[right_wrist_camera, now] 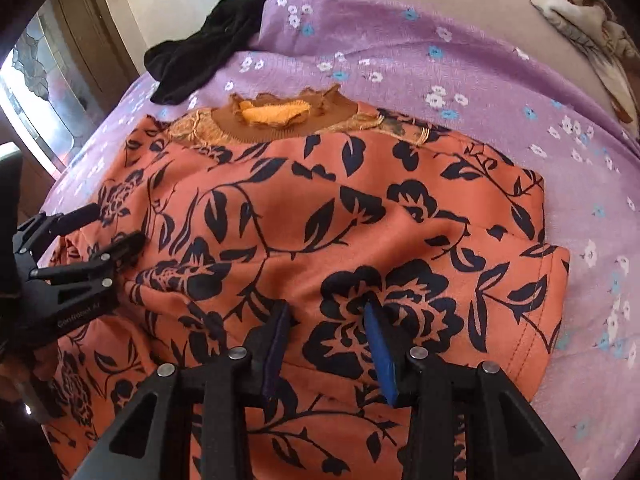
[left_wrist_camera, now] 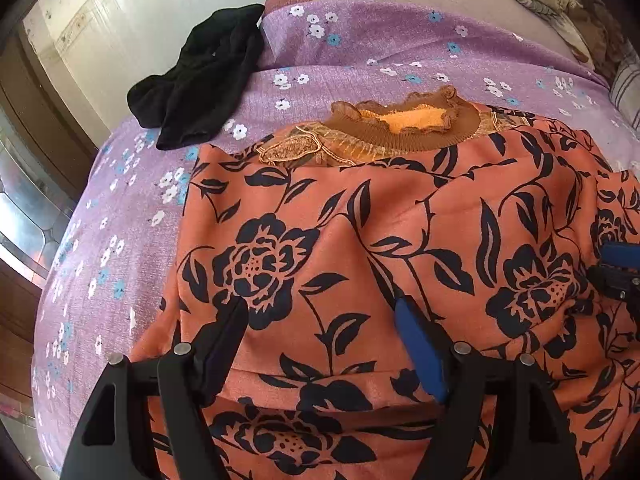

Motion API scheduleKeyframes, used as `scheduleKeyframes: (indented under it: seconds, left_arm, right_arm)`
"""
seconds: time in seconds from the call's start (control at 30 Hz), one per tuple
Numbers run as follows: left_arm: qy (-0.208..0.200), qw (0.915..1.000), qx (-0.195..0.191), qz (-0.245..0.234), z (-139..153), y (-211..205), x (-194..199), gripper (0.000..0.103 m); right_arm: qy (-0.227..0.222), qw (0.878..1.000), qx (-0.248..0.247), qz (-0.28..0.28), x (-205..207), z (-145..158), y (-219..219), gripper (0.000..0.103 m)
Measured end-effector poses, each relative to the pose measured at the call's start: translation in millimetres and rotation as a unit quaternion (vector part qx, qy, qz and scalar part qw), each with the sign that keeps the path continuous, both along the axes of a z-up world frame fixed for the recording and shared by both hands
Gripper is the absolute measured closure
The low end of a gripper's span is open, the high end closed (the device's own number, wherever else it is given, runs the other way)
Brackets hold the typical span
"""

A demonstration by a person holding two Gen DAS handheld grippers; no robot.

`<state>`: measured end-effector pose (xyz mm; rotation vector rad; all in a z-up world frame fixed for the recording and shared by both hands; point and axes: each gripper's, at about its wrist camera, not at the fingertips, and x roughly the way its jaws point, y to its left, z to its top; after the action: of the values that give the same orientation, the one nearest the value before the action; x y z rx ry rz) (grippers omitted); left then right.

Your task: Fold small clothes

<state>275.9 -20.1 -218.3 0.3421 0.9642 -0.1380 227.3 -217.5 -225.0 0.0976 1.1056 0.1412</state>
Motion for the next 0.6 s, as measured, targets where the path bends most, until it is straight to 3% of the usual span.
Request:
scheduleKeyframes:
  seconds: [0.3, 0.4, 0.47, 0.53, 0.6]
  left_arm:
    - [0.049, 0.9975, 0.001, -0.051, -3.0, 8.8, -2.5, 0.026]
    - [0.034, 0.9983, -0.016, -0.045, 3.2, 12.6, -2.1, 0.026]
    - [0.012, 0.9981, -0.042, -0.043, 13.9, 12.0, -4.8, 0.026]
    - [-0.002, 0.995, -0.087, -0.048, 24.6, 8.3, -8.1, 0.026]
    - [-0.003, 0.9918, -0.117, -0.05, 28.2, 0.6, -11.0, 0.026]
  right_arm:
    - [0.062, 0.996, -0.022, 0.053, -20.7, -4.2, 6.9, 0.058]
    - [0.046, 0.996, -0.025, 0.072, -27.1, 4.8, 4.4, 0.058]
    - [0.025, 0.997, 0.021, 0.068, -28.1, 21.6, -6.1, 0.058]
    - [-0.022, 0.995, 0.084, 0.045, -26.5, 43.7, -19.5, 0.058]
    - [-0.068, 0.991, 0.113, 0.017, -24.7, 60.1, -29.2, 0.058]
